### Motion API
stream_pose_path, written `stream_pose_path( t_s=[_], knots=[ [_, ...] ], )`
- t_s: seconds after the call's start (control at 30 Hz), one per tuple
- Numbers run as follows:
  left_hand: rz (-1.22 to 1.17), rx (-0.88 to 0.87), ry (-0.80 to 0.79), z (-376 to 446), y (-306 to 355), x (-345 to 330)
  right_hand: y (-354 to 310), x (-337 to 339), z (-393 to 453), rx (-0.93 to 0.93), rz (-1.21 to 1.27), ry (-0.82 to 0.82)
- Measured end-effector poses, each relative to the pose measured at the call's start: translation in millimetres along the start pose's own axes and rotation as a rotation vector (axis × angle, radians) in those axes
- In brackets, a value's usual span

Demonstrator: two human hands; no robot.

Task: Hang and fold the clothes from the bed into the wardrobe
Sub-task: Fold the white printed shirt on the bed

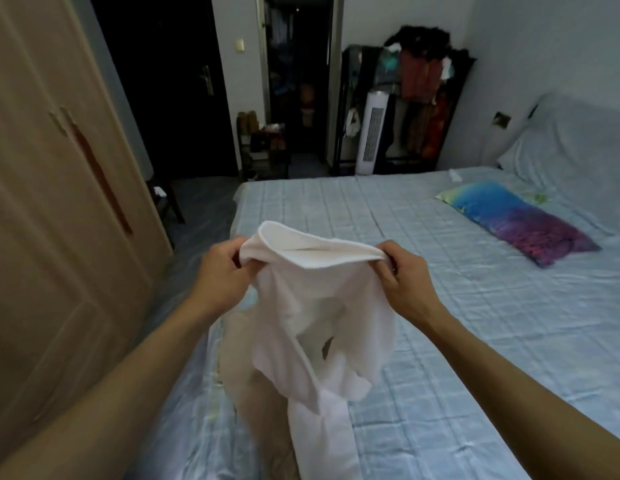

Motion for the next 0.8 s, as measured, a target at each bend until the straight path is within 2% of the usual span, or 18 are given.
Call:
stream_pose_path(
  t_s=[0.13,0.27,0.57,0.8],
  knots=[
    [-0.139,-0.061,-0.058,20.5,35.7,-10.3,-12.6,47.7,6.4,0.01,-0.052,0.095],
    [-0.221,-0.043,-0.142,28.1,58.8,-40.3,-6.5,87.2,-5.1,-0.025,-0.112,0.159],
    [-0.215,-0.02,-0.233,-8.8,115.3,-118.6,28.4,175.8,-69.2,-0.078,-0.081,0.247],
    [-0.146,-0.062,-0.22,-62.7,196.6,-175.2,56.3,266.6,-120.7,-0.075,-0.011,0.249]
  ],
)
Point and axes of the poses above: each hand's wrist, its own z-axis towards the middle knuckle, its own x-axis out of the back of the hand, y = z × x, the point moved 6 cm from there along z, towards the middle knuckle, and after that the axes turned 3 degrees about x, right-handed, at the moved point
